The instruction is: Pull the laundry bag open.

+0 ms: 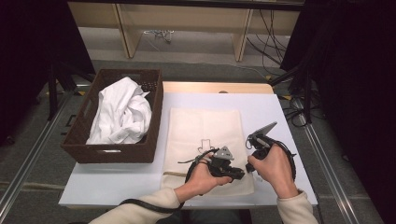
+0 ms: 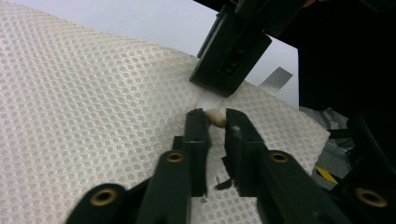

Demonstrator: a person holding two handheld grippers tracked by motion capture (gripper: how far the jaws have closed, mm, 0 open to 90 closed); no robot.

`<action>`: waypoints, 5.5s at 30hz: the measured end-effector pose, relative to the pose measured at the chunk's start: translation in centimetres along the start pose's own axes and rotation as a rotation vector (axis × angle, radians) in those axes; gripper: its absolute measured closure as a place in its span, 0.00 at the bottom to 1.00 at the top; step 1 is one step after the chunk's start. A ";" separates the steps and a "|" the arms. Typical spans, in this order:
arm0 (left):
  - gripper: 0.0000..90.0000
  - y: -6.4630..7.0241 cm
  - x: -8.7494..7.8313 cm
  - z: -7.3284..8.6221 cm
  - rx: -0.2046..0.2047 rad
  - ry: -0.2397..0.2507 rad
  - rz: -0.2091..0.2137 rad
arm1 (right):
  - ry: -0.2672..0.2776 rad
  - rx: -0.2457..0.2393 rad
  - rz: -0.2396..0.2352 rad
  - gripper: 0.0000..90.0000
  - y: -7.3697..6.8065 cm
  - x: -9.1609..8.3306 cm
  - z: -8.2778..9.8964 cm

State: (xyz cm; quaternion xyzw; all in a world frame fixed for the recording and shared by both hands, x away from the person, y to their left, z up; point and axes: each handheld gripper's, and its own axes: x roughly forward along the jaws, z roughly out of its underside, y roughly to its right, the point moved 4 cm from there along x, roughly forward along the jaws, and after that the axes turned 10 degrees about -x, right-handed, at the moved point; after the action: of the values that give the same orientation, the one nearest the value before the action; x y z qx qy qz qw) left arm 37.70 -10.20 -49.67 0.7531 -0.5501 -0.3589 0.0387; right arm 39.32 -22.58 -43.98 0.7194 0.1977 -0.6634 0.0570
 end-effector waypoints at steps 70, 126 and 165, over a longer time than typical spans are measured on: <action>0.97 0.3 -2.0 0.2 -0.133 0.028 -0.034 | 0.005 -0.013 0.015 0.94 0.5 0.7 0.1; 0.96 0.0 -4.1 0.3 -0.131 0.049 -0.076 | 0.019 -0.042 0.018 0.94 1.1 1.1 -0.1; 0.97 -0.4 -5.9 0.7 -0.136 0.060 -0.093 | -0.020 0.027 0.019 0.94 0.6 1.1 -0.1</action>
State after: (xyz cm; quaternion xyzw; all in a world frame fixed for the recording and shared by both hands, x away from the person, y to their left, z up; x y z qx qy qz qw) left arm 36.81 -4.81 -47.39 0.7838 -0.4876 -0.3740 0.0895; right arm 39.67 -22.89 -45.21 0.7154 0.1815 -0.6724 0.0554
